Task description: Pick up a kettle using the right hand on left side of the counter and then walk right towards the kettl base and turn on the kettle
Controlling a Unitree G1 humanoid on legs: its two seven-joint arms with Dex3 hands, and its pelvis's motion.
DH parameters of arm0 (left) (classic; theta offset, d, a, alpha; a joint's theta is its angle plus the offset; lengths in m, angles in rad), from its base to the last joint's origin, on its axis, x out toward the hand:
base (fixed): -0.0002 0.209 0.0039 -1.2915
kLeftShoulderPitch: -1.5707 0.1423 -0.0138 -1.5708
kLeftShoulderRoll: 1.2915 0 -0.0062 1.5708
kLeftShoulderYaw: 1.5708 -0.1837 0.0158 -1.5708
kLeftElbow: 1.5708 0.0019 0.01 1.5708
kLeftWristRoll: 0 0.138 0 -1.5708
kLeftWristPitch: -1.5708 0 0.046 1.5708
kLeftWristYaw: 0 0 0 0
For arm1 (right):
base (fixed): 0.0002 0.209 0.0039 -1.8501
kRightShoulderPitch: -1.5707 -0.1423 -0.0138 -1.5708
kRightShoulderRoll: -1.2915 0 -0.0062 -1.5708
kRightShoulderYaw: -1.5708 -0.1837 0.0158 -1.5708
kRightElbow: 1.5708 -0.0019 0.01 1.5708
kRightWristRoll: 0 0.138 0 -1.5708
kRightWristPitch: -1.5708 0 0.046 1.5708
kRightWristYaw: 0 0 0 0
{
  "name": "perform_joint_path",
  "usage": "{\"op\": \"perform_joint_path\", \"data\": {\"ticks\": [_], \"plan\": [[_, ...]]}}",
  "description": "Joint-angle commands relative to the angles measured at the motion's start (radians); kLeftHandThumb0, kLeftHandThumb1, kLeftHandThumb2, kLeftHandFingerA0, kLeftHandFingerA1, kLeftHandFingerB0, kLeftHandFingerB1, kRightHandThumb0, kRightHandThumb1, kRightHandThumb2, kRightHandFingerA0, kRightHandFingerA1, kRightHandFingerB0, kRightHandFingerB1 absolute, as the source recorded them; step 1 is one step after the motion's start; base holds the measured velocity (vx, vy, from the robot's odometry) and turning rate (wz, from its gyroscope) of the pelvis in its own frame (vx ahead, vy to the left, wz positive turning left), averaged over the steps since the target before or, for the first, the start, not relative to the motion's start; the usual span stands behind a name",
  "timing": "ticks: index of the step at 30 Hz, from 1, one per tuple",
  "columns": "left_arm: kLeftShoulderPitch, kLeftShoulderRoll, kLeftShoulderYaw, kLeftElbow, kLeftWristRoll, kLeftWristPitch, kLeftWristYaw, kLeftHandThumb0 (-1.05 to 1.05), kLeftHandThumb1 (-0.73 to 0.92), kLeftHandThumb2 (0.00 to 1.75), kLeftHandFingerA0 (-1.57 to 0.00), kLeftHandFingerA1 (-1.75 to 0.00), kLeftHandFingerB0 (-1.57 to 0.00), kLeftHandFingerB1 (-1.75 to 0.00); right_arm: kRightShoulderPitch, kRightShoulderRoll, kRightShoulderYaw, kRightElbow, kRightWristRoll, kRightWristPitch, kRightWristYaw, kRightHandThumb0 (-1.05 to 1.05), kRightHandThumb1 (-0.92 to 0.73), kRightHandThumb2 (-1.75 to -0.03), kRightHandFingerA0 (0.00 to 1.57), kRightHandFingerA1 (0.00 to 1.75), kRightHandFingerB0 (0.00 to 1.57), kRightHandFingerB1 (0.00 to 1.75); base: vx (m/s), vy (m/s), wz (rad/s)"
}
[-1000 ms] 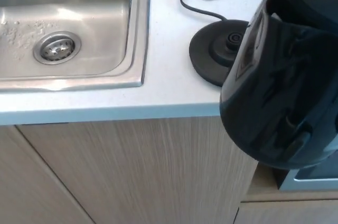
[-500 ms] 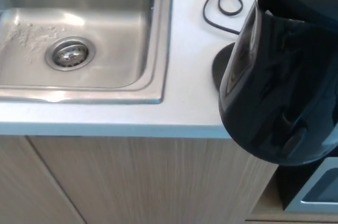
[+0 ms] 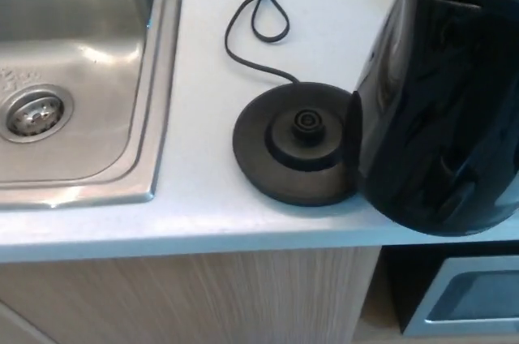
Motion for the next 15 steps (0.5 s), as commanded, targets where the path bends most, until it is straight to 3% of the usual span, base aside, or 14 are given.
{"op": "perform_joint_path", "data": {"ticks": [1, 4, 8, 15], "plan": [[0.003, 0.022, 0.006, 0.005, -0.009, -0.046, 0.005, 0.12, 0.64, 0.96, -0.93, -0.86, -0.91, -0.82, -0.029, 0.001, 0.009, -0.004, 0.005, -0.077, -0.015, -0.17, -0.50, -1.31, 1.02, 1.75, 0.77, 1.65, 0.00, 0.000, 0.00], [-0.010, 0.029, 0.010, 0.023, -0.014, -0.030, -0.001, 0.13, 0.64, 0.93, -0.95, -0.83, -0.90, -0.79, -0.042, 0.024, 0.008, 0.007, 0.006, -0.089, -0.032, -0.16, -0.47, -1.31, 1.01, 1.75, 0.82, 1.59, 0.07, 0.160, -0.11], [-0.006, 0.030, 0.008, 0.023, -0.013, -0.039, -0.006, 0.12, 0.66, 0.92, -0.94, -0.83, -0.90, -0.81, -0.073, 0.044, 0.008, 0.031, 0.001, -0.080, -0.053, -0.17, -0.47, -1.34, 1.04, 1.75, 0.78, 1.65, 0.06, 0.110, 0.19], [-0.005, 0.029, 0.008, 0.011, -0.011, -0.036, 0.007, 0.13, 0.65, 0.95, -0.91, -0.85, -0.87, -0.81, -0.096, 0.073, 0.024, 0.024, 0.000, -0.062, -0.078, -0.16, -0.51, -1.27, 1.00, 1.75, 0.79, 1.60, 0.05, 0.069, 0.04]]}}
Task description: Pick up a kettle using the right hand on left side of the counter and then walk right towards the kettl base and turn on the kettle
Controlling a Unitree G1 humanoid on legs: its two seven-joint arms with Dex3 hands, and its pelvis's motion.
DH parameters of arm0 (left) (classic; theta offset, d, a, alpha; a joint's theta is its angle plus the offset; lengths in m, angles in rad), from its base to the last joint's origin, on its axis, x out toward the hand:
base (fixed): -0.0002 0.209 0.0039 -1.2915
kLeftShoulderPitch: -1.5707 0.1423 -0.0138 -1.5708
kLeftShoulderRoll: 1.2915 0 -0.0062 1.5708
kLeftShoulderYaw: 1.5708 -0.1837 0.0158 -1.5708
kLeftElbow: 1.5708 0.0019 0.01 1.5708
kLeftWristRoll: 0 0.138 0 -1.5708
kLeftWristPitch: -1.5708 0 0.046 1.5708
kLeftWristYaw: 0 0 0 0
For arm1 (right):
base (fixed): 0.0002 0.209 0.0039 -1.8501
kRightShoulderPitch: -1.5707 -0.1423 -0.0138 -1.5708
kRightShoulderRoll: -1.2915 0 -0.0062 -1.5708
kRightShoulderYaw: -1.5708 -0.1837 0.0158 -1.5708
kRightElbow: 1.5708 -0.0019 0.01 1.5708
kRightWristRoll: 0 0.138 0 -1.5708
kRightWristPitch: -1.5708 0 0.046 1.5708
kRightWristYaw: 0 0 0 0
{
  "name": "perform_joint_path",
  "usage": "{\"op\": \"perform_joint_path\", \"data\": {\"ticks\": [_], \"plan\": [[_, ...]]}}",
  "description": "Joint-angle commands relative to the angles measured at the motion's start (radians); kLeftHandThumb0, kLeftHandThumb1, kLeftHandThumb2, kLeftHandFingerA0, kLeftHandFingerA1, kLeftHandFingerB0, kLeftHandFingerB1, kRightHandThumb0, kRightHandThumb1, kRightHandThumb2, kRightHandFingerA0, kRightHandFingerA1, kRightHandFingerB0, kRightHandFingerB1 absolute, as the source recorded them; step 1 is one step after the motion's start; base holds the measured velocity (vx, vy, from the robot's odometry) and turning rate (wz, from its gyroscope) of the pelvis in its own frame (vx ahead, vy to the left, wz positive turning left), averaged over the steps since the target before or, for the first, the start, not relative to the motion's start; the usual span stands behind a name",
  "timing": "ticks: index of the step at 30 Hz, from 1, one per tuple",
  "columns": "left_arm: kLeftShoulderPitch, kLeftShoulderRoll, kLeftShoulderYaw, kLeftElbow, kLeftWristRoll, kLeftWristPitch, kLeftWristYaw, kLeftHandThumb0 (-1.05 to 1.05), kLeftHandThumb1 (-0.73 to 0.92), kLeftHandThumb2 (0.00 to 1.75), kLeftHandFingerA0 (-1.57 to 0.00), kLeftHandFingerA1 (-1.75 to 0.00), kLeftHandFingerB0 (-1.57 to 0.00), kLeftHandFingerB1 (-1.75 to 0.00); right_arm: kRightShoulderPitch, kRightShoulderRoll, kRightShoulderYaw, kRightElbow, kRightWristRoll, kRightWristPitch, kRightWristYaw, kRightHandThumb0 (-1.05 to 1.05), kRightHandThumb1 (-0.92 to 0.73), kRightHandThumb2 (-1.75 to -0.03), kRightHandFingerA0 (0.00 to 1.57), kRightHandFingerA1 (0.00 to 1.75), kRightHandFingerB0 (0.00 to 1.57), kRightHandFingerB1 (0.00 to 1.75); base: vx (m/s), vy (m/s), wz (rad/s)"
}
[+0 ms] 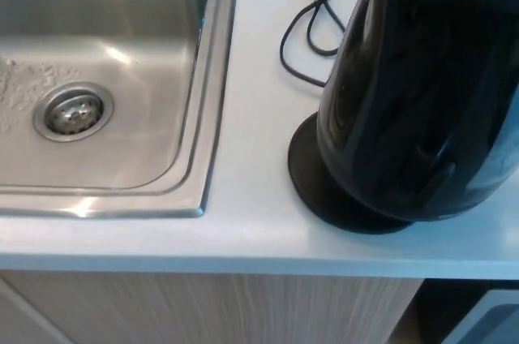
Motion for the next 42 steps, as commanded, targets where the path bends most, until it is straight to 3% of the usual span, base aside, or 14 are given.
{"op": "perform_joint_path", "data": {"ticks": [1, 15, 20, 22, 29, 32, 33, 34, 37, 38, 42], "plan": [[0.004, 0.009, 0.003, -0.006, -0.011, -0.037, 0.006, 0.14, 0.63, 0.94, -0.91, -0.84, -0.88, -0.80, -0.041, 0.021, 0.005, -0.011, 0.000, -0.047, -0.043, -0.16, -0.51, -1.27, 1.02, 1.75, 0.82, 1.59, 0.05, 0.084, -0.03], [0.010, 0.012, 0.007, -0.013, -0.011, -0.043, 0.005, 0.13, 0.64, 0.95, -0.93, -0.83, -0.88, -0.80, -0.038, 0.012, 0.048, 0.003, 0.000, -0.075, -0.020, -0.19, -0.52, -1.24, 0.99, 1.75, 0.77, 1.64, 0.04, 0.096, 0.02], [0.005, 0.004, 0.003, -0.024, -0.010, -0.036, 0.007, 0.11, 0.65, 0.93, -0.93, -0.84, -0.88, -0.80, -0.038, 0.038, 0.088, 0.030, -0.028, -0.108, -0.044, -0.19, -0.42, -1.37, 1.00, 1.75, 0.75, 1.70, 0.01, 0.098, 0.01], [0.003, 0.006, 0.002, -0.024, -0.010, -0.037, 0.005, 0.14, 0.64, 0.97, -0.92, -0.85, -0.88, -0.80, -0.049, 0.047, 0.106, 0.061, -0.045, -0.120, -0.059, -0.20, -0.47, -1.30, 1.00, 1.75, 0.78, 1.65, 0.01, 0.098, 0.00], [-0.007, 0.016, 0.004, -0.015, -0.011, -0.032, 0.008, 0.14, 0.64, 0.94, -0.93, -0.86, -0.90, -0.82, -0.033, 0.087, 0.141, 0.104, -0.054, -0.189, -0.065, -0.17, -0.45, -1.32, 1.02, 1.75, 0.82, 1.63, 0.01, 0.096, 0.01], [-0.005, 0.015, 0.003, -0.017, -0.008, -0.043, 0.008, 0.13, 0.64, 0.94, -0.92, -0.86, -0.90, -0.83, -0.023, 0.087, 0.153, 0.100, -0.057, -0.195, -0.059, -0.18, -0.46, -1.31, 1.03, 1.75, 0.81, 1.63, 0.00, 0.093, 0.02], [-0.011, 0.015, 0.008, -0.022, -0.015, -0.029, 0.009, 0.14, 0.63, 0.97, -0.92, -0.86, -0.88, -0.81, -0.014, 0.094, 0.164, 0.093, -0.057, -0.192, -0.056, -0.19, -0.45, -1.34, 1.02, 1.75, 0.73, 1.68, 0.00, 0.000, 0.00], [-0.017, 0.020, 0.005, -0.015, -0.010, -0.022, 0.020, 0.14, 0.65, 0.94, -0.91, -0.81, -0.85, -0.77, -0.004, 0.099, 0.170, 0.088, -0.058, -0.191, -0.055, -0.18, -0.45, -1.32, 1.01, 1.75, 0.79, 1.65, 0.00, 0.000, 0.00], [-0.022, 0.026, 0.000, -0.009, -0.001, -0.019, 0.032, 0.14, 0.65, 0.96, -0.91, -0.82, -0.86, -0.77, 0.016, 0.102, 0.181, 0.080, -0.064, -0.200, -0.051, -0.17, -0.43, -1.35, 1.02, 1.75, 0.74, 1.69, 0.00, 0.000, 0.00], [-0.025, 0.024, 0.005, -0.011, -0.011, -0.018, 0.023, 0.13, 0.64, 0.94, -0.93, -0.84, -0.90, -0.80, 0.027, 0.105, 0.183, 0.080, -0.064, -0.206, -0.050, -0.16, -0.42, -1.35, 1.02, 1.75, 0.82, 1.63, 0.00, 0.000, 0.00], [-0.020, 0.024, 0.004, -0.013, -0.011, -0.034, 0.010, 0.12, 0.64, 0.94, -0.97, -0.84, -0.92, -0.82, 0.046, 0.121, 0.182, 0.082, -0.067, -0.194, -0.070, -0.17, -0.47, -1.33, 1.02, 1.75, 0.76, 1.65, 0.00, 0.000, 0.00]]}}
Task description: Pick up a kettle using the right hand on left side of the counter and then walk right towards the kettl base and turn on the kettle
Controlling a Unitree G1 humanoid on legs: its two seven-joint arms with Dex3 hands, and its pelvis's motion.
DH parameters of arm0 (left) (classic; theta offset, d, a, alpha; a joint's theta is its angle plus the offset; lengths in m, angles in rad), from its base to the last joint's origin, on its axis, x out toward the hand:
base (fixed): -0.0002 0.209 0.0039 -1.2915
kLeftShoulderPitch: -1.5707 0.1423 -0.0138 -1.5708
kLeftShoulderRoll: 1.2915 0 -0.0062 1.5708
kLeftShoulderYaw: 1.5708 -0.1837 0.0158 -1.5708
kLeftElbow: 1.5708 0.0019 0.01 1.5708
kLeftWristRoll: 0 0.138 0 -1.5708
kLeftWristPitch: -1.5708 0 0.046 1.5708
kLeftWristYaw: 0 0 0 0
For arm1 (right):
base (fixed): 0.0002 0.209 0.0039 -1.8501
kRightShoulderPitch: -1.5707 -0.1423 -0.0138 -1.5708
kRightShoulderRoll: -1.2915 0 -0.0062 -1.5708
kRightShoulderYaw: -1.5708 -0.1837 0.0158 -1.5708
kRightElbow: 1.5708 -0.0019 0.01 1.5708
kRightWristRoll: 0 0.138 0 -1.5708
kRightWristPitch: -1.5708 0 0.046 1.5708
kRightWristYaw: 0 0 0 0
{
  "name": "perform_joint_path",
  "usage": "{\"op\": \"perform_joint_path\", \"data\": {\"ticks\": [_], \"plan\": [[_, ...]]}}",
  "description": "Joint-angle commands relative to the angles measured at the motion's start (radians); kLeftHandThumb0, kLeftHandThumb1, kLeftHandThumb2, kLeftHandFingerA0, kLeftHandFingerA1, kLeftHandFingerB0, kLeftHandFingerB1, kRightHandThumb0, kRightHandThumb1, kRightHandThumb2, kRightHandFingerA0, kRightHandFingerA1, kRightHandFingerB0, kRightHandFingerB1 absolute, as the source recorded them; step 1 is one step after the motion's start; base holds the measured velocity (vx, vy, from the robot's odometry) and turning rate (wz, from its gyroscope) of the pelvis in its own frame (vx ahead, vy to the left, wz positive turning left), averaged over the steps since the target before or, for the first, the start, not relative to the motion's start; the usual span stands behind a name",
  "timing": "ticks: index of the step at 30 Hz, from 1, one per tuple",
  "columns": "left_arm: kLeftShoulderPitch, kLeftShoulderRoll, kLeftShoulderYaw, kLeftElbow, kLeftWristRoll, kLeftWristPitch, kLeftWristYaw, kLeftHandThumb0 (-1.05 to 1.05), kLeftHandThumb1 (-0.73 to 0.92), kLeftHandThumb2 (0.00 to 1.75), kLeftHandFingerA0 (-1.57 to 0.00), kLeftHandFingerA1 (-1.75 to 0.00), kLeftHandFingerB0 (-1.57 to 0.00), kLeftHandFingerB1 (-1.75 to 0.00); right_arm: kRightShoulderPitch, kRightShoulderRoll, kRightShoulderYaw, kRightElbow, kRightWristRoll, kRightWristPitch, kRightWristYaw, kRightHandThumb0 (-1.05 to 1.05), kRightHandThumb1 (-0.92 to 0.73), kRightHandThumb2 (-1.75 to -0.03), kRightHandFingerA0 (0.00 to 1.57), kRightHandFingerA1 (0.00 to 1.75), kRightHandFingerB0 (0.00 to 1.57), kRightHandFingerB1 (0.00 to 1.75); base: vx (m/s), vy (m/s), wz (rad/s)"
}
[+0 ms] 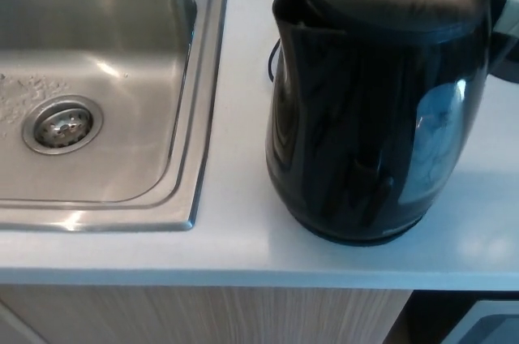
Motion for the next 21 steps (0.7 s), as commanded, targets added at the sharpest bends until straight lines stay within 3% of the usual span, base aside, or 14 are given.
{"op": "perform_joint_path", "data": {"ticks": [1, 15, 21], "plan": [[0.005, 0.018, 0.004, 0.005, -0.011, -0.033, -0.001, 0.13, 0.63, 0.93, -0.97, -0.83, -0.92, -0.81, 0.013, 0.019, -0.011, -0.009, -0.004, -0.071, -0.020, -0.17, -0.47, -1.32, 1.01, 1.75, 0.76, 1.64, 0.00, 0.000, 0.00], [0.005, 0.019, 0.018, 0.033, -0.022, -0.037, -0.012, 0.12, 0.67, 0.93, -0.93, -0.85, -0.89, -0.79, 0.017, 0.016, 0.021, 0.080, -0.055, -0.171, -0.041, -0.18, -0.49, -1.32, 1.04, 1.75, 0.78, 1.65, 0.00, 0.000, 0.00], [0.014, 0.005, 0.013, 0.006, -0.018, -0.044, -0.003, 0.13, 0.64, 0.96, -0.93, -0.85, -0.89, -0.81, 0.007, 0.000, 0.013, 0.132, -0.064, -0.236, -0.033, -0.19, -0.44, -1.40, 1.07, 1.75, 0.82, 1.67, 0.00, 0.000, 0.00]]}}
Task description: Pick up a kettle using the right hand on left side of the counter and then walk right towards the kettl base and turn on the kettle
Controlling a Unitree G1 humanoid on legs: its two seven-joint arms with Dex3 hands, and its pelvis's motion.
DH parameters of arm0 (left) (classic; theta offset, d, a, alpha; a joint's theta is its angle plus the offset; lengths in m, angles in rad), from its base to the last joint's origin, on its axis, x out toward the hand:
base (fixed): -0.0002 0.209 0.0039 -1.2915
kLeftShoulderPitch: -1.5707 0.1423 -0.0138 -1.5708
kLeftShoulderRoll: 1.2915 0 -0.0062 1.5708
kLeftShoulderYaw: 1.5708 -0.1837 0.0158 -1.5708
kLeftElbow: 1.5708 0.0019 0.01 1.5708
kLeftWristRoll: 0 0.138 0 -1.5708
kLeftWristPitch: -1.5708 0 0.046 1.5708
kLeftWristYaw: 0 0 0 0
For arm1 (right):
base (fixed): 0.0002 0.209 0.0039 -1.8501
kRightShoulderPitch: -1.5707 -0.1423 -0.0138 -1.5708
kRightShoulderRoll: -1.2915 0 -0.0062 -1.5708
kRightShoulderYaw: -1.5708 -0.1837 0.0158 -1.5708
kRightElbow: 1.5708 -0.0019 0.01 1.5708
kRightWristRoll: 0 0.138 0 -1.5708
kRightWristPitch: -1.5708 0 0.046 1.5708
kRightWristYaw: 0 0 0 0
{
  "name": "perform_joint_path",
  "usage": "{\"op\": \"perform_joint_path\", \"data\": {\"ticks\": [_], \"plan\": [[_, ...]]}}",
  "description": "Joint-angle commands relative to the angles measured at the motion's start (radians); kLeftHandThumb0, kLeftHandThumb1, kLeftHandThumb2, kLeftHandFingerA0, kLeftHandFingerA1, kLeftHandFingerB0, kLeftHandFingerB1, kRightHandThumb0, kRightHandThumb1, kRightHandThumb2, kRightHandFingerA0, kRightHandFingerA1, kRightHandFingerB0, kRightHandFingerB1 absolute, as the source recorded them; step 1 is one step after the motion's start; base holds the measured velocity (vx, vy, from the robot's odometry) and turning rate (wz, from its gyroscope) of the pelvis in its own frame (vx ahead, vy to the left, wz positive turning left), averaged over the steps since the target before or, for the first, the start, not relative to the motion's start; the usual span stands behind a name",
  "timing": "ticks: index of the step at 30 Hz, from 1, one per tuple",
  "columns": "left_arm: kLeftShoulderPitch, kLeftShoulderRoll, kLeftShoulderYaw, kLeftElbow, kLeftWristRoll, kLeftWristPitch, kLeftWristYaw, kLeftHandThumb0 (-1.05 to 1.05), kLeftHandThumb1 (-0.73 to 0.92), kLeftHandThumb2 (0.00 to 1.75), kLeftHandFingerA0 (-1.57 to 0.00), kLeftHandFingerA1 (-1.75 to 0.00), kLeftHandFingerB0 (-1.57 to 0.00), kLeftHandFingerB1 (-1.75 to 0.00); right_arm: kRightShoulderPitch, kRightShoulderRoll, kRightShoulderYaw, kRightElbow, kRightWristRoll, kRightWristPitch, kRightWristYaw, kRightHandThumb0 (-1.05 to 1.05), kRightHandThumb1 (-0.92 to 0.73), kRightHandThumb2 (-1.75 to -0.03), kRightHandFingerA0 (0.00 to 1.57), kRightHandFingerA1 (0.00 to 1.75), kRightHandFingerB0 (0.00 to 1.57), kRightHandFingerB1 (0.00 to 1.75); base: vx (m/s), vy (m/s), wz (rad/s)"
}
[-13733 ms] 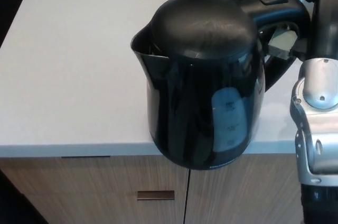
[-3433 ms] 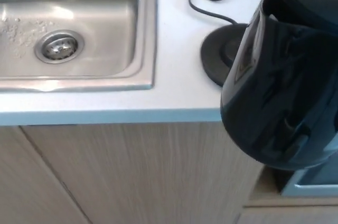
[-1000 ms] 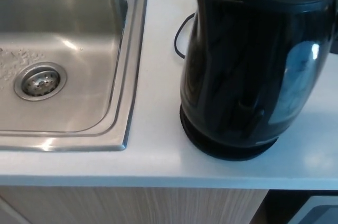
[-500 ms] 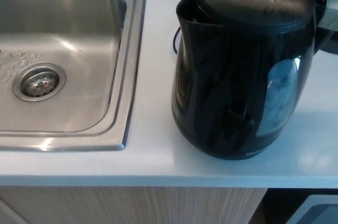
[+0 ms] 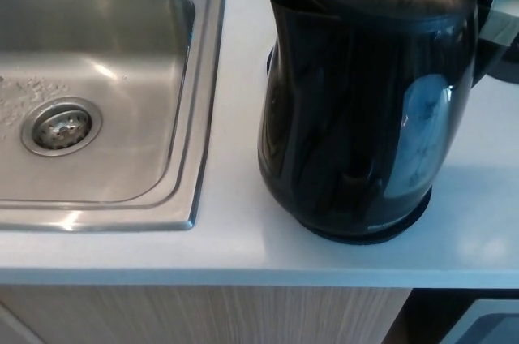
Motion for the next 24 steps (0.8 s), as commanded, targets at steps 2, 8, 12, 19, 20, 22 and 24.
{"op": "perform_joint_path", "data": {"ticks": [2, 8, 12, 19, 20, 22, 24], "plan": [[0.017, -0.004, 0.006, -0.029, -0.020, -0.043, -0.002, 0.13, 0.64, 0.96, -0.93, -0.85, -0.89, -0.81, -0.009, -0.024, -0.008, 0.056, -0.019, -0.120, 0.000, -0.19, -0.44, -1.40, 1.07, 1.75, 0.82, 1.67, 0.00, 0.000, 0.00], [0.010, -0.005, 0.007, -0.025, -0.028, -0.042, -0.008, 0.17, 0.58, 1.06, -0.93, -0.89, -0.87, -0.85, -0.042, -0.062, -0.002, 0.098, -0.033, -0.140, 0.004, -0.19, -0.41, -1.41, 1.06, 1.75, 0.82, 1.66, 0.00, 0.000, 0.00], [0.012, -0.002, -0.003, -0.027, -0.015, -0.042, 0.009, 0.16, 0.65, 0.97, -0.90, -0.84, -0.86, -0.78, -0.051, -0.078, -0.004, 0.108, -0.030, -0.143, 0.016, -0.18, -0.40, -1.44, 1.08, 1.75, 0.85, 1.64, 0.00, 0.000, 0.00], [-0.001, 0.004, 0.003, -0.006, -0.027, -0.031, -0.002, 0.13, 0.64, 0.95, -0.95, -0.84, -0.90, -0.79, -0.069, -0.102, 0.003, 0.125, -0.036, -0.170, 0.038, -0.20, -0.38, -1.45, 1.05, 1.75, 0.81, 1.69, 0.00, 0.000, 0.00], [-0.001, 0.005, 0.003, -0.008, -0.027, -0.031, 0.000, 0.13, 0.64, 0.95, -0.95, -0.84, -0.90, -0.79, -0.071, -0.104, 0.002, 0.126, -0.035, -0.172, 0.040, -0.20, -0.38, -1.45, 1.05, 1.75, 0.81, 1.69, 0.00, 0.000, 0.00], [-0.001, 0.005, 0.000, -0.012, -0.023, -0.034, 0.005, 0.14, 0.63, 0.96, -0.94, -0.84, -0.89, -0.78, -0.071, -0.102, -0.003, 0.124, -0.028, -0.178, 0.044, -0.20, -0.40, -1.43, 1.06, 1.75, 0.81, 1.68, 0.00, 0.000, 0.00], [-0.004, 0.005, -0.001, -0.008, -0.021, -0.033, 0.008, 0.13, 0.64, 0.94, -0.95, -0.84, -0.89, -0.78, -0.069, -0.097, -0.007, 0.116, -0.020, -0.173, 0.048, -0.19, -0.42, -1.41, 1.05, 1.75, 0.80, 1.68, 0.00, 0.000, 0.00]]}}
